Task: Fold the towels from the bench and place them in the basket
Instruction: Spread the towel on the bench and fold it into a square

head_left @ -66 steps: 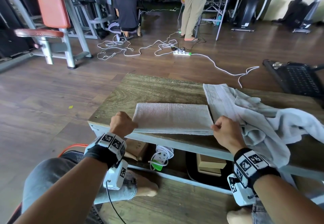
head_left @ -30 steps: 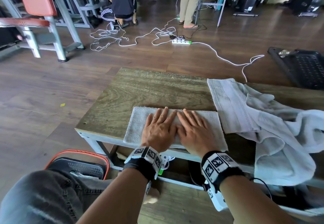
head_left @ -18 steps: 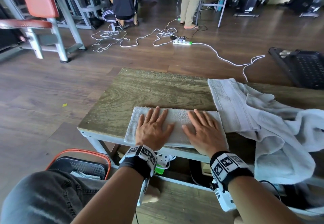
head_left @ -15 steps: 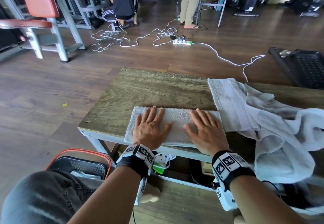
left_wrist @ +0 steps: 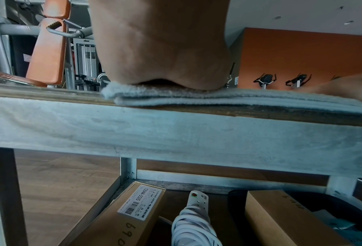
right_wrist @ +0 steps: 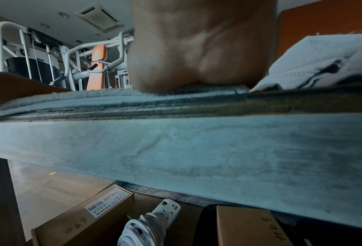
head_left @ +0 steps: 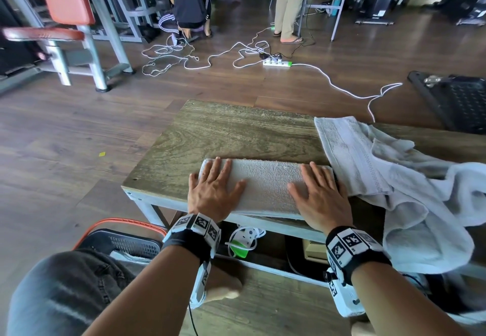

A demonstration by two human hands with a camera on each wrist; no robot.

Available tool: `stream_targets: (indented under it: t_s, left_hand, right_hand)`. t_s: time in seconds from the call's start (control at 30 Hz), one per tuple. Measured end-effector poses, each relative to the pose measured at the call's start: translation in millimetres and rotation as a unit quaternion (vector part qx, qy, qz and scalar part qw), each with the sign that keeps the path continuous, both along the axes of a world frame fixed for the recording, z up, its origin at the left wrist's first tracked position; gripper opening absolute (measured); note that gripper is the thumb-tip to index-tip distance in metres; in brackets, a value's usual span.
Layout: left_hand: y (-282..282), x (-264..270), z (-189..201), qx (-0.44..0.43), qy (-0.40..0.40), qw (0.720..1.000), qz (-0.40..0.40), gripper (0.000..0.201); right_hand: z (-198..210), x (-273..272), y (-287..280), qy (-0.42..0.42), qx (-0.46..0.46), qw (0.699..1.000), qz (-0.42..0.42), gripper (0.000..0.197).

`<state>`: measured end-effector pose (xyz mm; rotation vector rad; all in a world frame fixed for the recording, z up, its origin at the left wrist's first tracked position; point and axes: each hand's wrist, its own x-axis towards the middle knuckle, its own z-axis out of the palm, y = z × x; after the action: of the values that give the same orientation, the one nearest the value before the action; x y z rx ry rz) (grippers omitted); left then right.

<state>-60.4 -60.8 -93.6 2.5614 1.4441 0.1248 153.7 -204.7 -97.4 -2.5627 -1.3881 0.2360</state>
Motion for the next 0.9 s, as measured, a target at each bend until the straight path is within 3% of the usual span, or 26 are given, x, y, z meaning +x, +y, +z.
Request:
stream_targets:
  t_s: [0.2, 0.53, 0.9]
  left_hand:
    - [0, -9, -1, -0.005, -0.013, 1.0, 0.014, 0.083]
    - [6, -22, -1, -0.057, -0.064, 0.993, 0.074, 0.06]
    - [12, -30, -8, -0.045, -0.081, 0.989, 0.118, 0.068]
  right_hand:
    - [2, -3, -3, -0.027, 0.013, 1.0, -0.003, 0.076]
    - [-2, -4, -5, -0.055, 0.027, 0.998, -0.007, 0.076]
    - [-2, -4, -6, -0.05, 0.025, 0.998, -0.006, 0.075]
